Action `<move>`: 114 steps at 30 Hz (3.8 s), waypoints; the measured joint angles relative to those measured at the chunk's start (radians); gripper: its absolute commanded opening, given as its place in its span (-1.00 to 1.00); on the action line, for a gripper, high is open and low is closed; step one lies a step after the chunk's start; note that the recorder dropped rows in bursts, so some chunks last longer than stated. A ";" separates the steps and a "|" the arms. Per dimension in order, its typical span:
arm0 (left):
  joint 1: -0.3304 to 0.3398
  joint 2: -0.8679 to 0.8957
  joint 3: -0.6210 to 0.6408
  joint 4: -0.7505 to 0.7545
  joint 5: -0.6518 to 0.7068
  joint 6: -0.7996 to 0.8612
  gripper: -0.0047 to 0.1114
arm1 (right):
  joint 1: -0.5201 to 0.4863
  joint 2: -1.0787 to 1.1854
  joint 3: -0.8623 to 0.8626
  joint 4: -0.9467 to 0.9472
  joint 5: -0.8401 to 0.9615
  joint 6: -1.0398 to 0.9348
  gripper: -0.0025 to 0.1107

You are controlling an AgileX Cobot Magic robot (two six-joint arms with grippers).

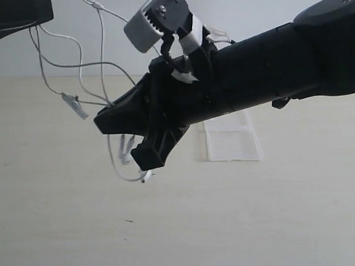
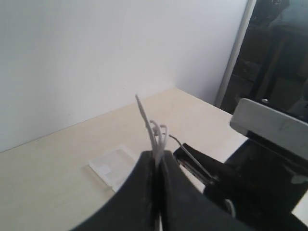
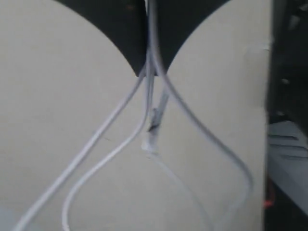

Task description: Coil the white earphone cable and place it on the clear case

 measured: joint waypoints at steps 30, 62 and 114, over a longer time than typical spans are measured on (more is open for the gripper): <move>0.000 0.000 0.000 0.000 -0.011 0.000 -0.92 | 0.000 0.045 0.000 0.049 -0.066 -0.002 -0.35; 0.000 0.095 0.000 0.000 0.028 0.008 -0.92 | 0.000 0.045 0.000 0.080 -0.133 0.220 0.43; 0.000 0.100 -0.008 -0.187 0.083 0.263 -0.92 | 0.000 0.045 0.000 0.249 -0.276 -0.073 0.43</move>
